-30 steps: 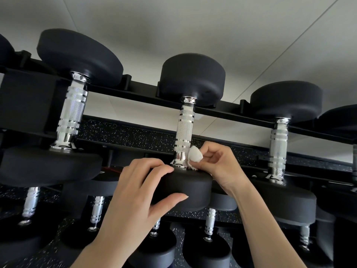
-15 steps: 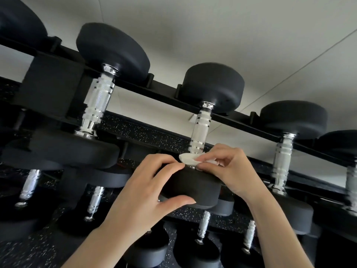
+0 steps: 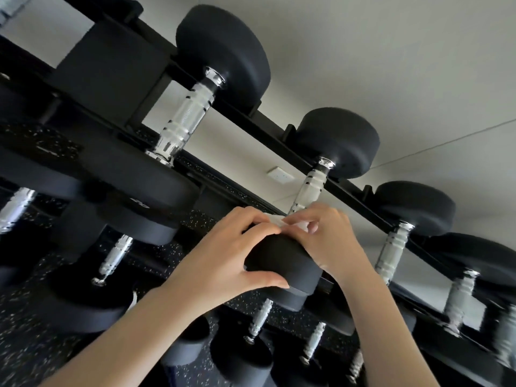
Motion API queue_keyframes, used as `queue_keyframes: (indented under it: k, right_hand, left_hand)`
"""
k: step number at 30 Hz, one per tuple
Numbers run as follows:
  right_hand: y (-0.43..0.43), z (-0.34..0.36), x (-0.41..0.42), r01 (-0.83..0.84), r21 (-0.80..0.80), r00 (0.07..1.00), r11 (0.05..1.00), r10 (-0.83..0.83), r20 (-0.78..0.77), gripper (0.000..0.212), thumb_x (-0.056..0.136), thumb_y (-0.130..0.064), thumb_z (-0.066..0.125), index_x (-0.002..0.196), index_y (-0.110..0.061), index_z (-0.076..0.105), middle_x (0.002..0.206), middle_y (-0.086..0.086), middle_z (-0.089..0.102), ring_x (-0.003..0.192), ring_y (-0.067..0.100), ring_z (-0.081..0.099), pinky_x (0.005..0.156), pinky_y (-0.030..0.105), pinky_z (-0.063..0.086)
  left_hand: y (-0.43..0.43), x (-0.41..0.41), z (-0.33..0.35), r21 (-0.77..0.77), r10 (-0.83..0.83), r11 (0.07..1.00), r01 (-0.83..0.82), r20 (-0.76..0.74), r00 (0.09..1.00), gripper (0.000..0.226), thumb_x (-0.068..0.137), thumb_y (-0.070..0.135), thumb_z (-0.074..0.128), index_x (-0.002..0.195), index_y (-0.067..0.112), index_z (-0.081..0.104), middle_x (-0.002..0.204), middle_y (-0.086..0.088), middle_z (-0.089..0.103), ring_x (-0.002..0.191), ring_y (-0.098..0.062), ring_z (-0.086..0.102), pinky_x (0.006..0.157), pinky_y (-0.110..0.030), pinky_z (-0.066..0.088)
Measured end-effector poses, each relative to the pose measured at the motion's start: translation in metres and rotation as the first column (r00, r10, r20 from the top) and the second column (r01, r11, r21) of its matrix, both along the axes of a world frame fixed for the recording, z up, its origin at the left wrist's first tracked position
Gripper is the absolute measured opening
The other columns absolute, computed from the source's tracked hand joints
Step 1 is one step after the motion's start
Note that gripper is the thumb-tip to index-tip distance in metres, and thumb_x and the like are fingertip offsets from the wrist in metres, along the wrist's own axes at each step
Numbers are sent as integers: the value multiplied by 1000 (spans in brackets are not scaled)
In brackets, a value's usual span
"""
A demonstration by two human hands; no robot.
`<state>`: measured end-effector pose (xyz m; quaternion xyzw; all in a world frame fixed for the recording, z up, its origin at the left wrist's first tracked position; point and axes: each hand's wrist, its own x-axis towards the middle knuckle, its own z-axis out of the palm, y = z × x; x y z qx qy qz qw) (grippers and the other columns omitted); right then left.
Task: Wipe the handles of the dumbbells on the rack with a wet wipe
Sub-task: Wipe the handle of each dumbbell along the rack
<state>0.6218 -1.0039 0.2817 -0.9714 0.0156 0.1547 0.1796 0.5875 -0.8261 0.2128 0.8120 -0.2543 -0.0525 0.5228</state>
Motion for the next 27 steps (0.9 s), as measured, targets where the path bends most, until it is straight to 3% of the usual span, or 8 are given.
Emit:
queue_keyframes:
  k: [3, 7, 10, 13, 22, 27]
  right_hand:
    - [6, 2, 3, -20, -80, 999, 997, 17, -34, 6, 78, -31, 72, 83, -27, 75, 82, -10, 62, 69, 0, 51, 65, 7, 38]
    - [10, 5, 5, -7, -179, 995, 984, -11, -96, 8, 80, -37, 69, 85, -33, 73, 83, -12, 61, 75, 10, 53, 72, 30, 48]
    - [15, 3, 10, -36, -244, 991, 969, 3, -135, 14, 81, -40, 64, 87, -31, 72, 72, -7, 57, 71, 15, 54, 68, 33, 49]
    - [19, -1, 15, -77, -334, 992, 940, 40, -116, 18, 82, -41, 63, 93, -29, 70, 80, 3, 66, 77, 24, 62, 68, 37, 53]
    - [18, -4, 14, -44, -363, 998, 931, 59, 30, 13, 83, -32, 68, 92, -24, 71, 65, -1, 61, 61, 21, 60, 60, 33, 52]
    - [18, -7, 19, -34, -362, 995, 932, 67, 80, 15, 84, -32, 67, 92, -21, 72, 69, 4, 68, 63, 22, 62, 60, 35, 54]
  left_hand:
    - [5, 3, -4, -26, -22, 999, 20, -75, 997, 59, 68, 64, 62, 120, 40, 47, 115, 21, 40, 112, 1, 39, 94, -9, 29]
    - [7, 7, -8, -67, -48, 997, 43, -77, 996, 58, 68, 62, 65, 120, 44, 44, 113, 21, 43, 110, 1, 39, 97, -11, 28]
    - [5, 7, -10, -87, -18, 996, 14, -51, 999, 59, 68, 65, 63, 118, 40, 44, 112, 16, 47, 108, -3, 43, 94, -24, 40]
    - [2, 7, -14, -90, 44, 995, -42, 16, 999, 60, 68, 65, 61, 113, 26, 53, 111, 12, 49, 103, -10, 47, 85, -35, 49]
    - [2, 8, -18, -52, 55, 997, -51, 70, 996, 65, 70, 70, 54, 109, 18, 61, 106, 5, 54, 97, -12, 47, 79, -30, 47]
    - [2, 9, -19, -67, 55, 996, -49, 80, 995, 64, 70, 69, 56, 108, 17, 60, 106, 4, 54, 96, -16, 50, 77, -33, 48]
